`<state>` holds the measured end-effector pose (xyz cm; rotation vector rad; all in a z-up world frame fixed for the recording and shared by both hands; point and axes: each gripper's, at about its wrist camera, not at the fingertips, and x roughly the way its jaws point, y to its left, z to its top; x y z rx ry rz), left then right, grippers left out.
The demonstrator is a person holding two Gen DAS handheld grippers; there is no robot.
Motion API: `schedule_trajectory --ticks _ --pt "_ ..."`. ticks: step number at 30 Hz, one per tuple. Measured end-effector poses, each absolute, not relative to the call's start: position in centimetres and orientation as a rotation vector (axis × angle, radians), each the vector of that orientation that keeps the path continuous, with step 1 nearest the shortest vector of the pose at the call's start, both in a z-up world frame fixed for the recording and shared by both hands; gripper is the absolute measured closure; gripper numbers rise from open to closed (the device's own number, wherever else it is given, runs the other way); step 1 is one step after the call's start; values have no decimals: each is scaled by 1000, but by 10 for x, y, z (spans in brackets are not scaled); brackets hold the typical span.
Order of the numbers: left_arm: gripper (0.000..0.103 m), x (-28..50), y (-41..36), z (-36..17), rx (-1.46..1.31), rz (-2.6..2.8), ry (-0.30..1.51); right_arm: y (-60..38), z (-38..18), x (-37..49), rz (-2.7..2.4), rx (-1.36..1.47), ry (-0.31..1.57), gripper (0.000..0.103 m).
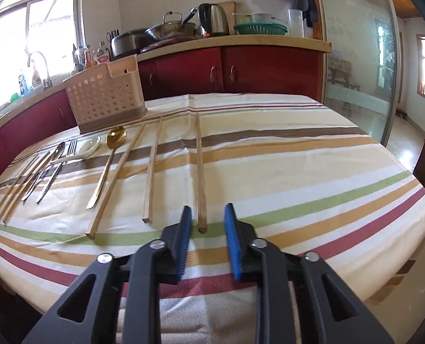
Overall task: Organize utensils
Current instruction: 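Lift the chopsticks with both tools and carry them toward the beige caddy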
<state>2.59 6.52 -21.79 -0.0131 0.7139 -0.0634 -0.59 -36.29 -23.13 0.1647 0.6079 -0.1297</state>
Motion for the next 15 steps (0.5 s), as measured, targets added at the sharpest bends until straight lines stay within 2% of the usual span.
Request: schedule_trajectory --ticks 2,15 --pt "97 26 66 -218 -20 -64 720 -363 -231 -6 -115 171 614 96" --pt "97 22 74 -197 -48 -42 695 -359 -189 -18 -125 141 504 96"
